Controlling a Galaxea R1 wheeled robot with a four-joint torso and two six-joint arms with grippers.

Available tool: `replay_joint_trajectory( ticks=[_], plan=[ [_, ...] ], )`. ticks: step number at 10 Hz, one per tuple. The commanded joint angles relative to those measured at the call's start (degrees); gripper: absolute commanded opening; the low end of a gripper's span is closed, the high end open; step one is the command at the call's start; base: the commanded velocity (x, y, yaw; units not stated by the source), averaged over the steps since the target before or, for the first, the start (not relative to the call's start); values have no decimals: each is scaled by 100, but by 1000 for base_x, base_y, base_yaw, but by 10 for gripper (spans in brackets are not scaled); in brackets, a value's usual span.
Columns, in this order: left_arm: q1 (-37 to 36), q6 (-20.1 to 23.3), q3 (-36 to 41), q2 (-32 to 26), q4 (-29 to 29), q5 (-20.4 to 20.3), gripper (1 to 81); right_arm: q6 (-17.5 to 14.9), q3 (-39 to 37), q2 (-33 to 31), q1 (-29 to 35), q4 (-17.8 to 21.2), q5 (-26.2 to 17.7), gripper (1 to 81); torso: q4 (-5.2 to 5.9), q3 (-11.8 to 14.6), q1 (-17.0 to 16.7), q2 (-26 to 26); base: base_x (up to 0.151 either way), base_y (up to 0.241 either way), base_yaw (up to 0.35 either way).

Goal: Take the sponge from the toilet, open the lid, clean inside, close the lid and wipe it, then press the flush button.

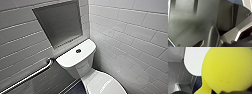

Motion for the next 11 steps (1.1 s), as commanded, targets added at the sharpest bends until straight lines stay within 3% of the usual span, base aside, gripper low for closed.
replay_joint_trajectory(
  ticks=[1,8,11],
  plan=[
    [-34,46,75,-86,53,288,811,16,447,-327,1707,768,-1611,10,0,0,0,0,0,0,0],
    [-51,46,57,-7,53,288,811,51,-1403,1824,3764,1093,-3455,10,0,0,0,0,0,0,0],
    [-51,46,-196,203,53,288,811,410,-3237,3219,4380,1085,-3817,10,0,-2,0,0,0,0,0]
  ],
)
